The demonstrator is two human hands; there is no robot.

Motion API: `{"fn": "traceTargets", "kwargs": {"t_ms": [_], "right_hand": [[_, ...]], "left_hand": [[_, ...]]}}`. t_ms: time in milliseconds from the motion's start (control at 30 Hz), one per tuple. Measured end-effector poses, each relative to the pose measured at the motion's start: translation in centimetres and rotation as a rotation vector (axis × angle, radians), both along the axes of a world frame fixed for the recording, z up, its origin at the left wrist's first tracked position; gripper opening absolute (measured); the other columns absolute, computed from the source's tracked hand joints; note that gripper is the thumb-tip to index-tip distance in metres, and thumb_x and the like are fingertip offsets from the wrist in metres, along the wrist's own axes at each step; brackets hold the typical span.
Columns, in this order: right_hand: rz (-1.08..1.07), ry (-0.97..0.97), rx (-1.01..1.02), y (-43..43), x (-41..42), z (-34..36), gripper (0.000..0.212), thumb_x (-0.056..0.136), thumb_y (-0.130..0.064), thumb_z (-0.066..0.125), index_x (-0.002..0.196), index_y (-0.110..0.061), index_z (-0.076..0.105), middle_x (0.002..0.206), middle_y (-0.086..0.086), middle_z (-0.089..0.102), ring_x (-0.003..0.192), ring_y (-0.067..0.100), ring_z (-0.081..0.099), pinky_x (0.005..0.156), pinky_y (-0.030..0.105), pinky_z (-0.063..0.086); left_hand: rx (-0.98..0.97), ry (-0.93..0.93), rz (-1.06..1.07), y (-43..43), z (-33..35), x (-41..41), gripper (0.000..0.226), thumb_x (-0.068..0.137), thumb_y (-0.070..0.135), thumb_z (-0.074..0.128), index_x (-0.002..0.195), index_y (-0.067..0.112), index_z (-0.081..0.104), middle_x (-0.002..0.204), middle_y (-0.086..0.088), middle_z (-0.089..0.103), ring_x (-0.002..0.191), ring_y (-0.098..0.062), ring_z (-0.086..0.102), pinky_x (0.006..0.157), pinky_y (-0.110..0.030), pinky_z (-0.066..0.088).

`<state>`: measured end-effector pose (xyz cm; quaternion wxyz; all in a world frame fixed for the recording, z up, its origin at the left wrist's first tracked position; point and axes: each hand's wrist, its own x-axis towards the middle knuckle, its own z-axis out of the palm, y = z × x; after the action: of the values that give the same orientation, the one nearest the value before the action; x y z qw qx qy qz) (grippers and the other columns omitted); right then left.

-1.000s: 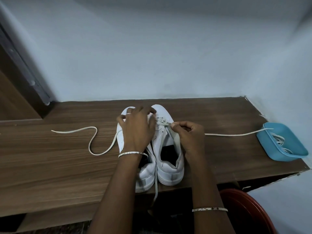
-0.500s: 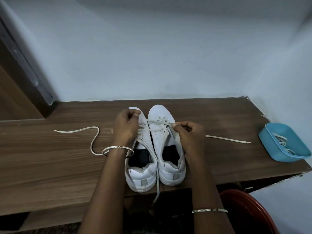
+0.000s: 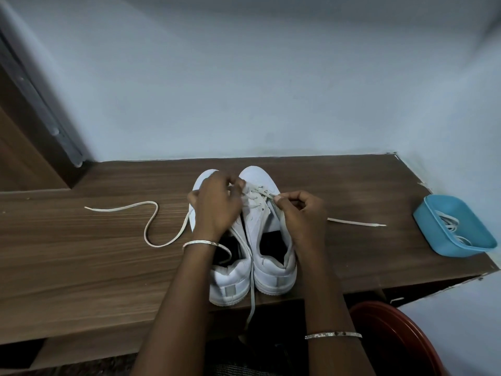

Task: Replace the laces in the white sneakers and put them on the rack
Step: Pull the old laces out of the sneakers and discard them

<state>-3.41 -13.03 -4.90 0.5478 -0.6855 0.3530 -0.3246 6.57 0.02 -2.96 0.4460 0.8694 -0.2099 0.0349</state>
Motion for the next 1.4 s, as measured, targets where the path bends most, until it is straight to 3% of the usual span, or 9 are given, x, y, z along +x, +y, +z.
{"fn": "traceTargets", "kwargs": {"t_ms": [133, 233, 367, 467, 633, 767, 1067, 1267, 1400], "right_hand": [[-0.001, -0.018, -0.005, 0.1, 0.1, -0.1, 0.006, 0.077, -0.015, 0.079, 0.075, -0.017, 0.074, 0.071, -0.002, 0.073, 0.069, 0.01, 0.069, 0.068, 0.029, 0.057], [-0.01, -0.015, -0.041, 0.3, 0.1, -0.1, 0.006, 0.078, -0.014, 0.078, 0.076, -0.016, 0.073, 0.07, -0.004, 0.072, 0.064, 0.004, 0.065, 0.064, 0.023, 0.054], [-0.018, -0.021, -0.108, 0.5, 0.2, -0.1, 0.005, 0.079, -0.013, 0.077, 0.076, -0.014, 0.073, 0.071, -0.005, 0.072, 0.064, 0.003, 0.063, 0.062, 0.018, 0.051], [-0.01, -0.019, -0.153, 0.6, 0.1, -0.1, 0.005, 0.081, -0.014, 0.076, 0.078, -0.013, 0.073, 0.071, -0.007, 0.071, 0.063, 0.001, 0.063, 0.059, 0.014, 0.048], [0.004, -0.025, -0.186, 0.7, -0.1, -0.3, 0.005, 0.084, -0.015, 0.075, 0.081, -0.012, 0.072, 0.071, -0.007, 0.07, 0.062, 0.002, 0.063, 0.056, 0.014, 0.047], [0.007, 0.003, -0.239, 1.1, -0.4, -0.5, 0.003, 0.087, -0.017, 0.071, 0.087, -0.014, 0.071, 0.075, -0.008, 0.069, 0.067, 0.003, 0.063, 0.058, 0.017, 0.047], [0.004, 0.11, -0.387, 1.7, -0.5, -0.8, 0.003, 0.087, -0.018, 0.067, 0.088, -0.021, 0.068, 0.083, -0.007, 0.069, 0.081, 0.015, 0.066, 0.074, 0.045, 0.056], [0.083, 0.211, -0.512, 2.1, -1.5, 0.4, 0.01, 0.091, -0.018, 0.063, 0.1, -0.021, 0.063, 0.093, -0.002, 0.069, 0.087, 0.02, 0.064, 0.074, 0.04, 0.053], [0.168, 0.29, -0.502, 2.2, -2.2, 1.4, 0.014, 0.092, -0.017, 0.061, 0.106, -0.02, 0.061, 0.099, 0.0, 0.068, 0.091, 0.021, 0.063, 0.076, 0.038, 0.051]], "left_hand": [[-0.512, 0.372, 0.331, 1.5, 0.4, 1.7, 0.019, 0.088, 0.029, 0.058, 0.083, 0.012, 0.065, 0.087, -0.011, 0.068, 0.087, -0.029, 0.063, 0.079, -0.04, 0.049], [-0.308, 0.215, 0.552, 2.7, 0.0, 2.1, 0.025, 0.094, 0.025, 0.053, 0.097, 0.004, 0.065, 0.102, -0.018, 0.068, 0.095, -0.035, 0.061, 0.076, -0.036, 0.041], [-0.064, -0.164, 0.214, 2.3, 1.0, 0.7, 0.032, 0.089, 0.039, 0.049, 0.1, 0.02, 0.071, 0.1, -0.008, 0.071, 0.099, -0.035, 0.061, 0.085, -0.042, 0.046], [0.189, -0.251, -0.041, -0.1, 1.5, -1.2, 0.023, 0.091, 0.043, 0.055, 0.107, 0.034, 0.069, 0.107, 0.01, 0.07, 0.113, -0.02, 0.055, 0.095, -0.042, 0.03], [0.404, -0.31, -0.048, -1.6, -0.2, -2.0, 0.017, 0.092, 0.041, 0.055, 0.098, 0.033, 0.069, 0.1, 0.009, 0.068, 0.112, -0.016, 0.054, 0.103, -0.048, 0.022], [0.343, -0.295, -0.021, -1.3, -0.4, -2.1, 0.01, 0.094, 0.029, 0.051, 0.091, 0.026, 0.06, 0.095, 0.007, 0.064, 0.099, -0.018, 0.057, 0.095, -0.044, 0.026], [-0.161, -0.015, 0.204, 2.0, -1.2, -1.6, 0.011, 0.095, 0.012, 0.055, 0.09, 0.004, 0.06, 0.095, -0.018, 0.062, 0.092, -0.038, 0.058, 0.079, -0.043, 0.04], [-0.275, 0.231, 0.354, 4.6, 0.1, -1.6, 0.02, 0.098, 0.017, 0.051, 0.093, 0.001, 0.06, 0.099, -0.019, 0.066, 0.095, -0.035, 0.059, 0.079, -0.038, 0.04], [-0.282, 0.212, 0.403, 5.9, 1.4, -1.4, 0.022, 0.097, 0.02, 0.052, 0.09, 0.0, 0.06, 0.096, -0.023, 0.066, 0.092, -0.04, 0.061, 0.079, -0.046, 0.048]]}}
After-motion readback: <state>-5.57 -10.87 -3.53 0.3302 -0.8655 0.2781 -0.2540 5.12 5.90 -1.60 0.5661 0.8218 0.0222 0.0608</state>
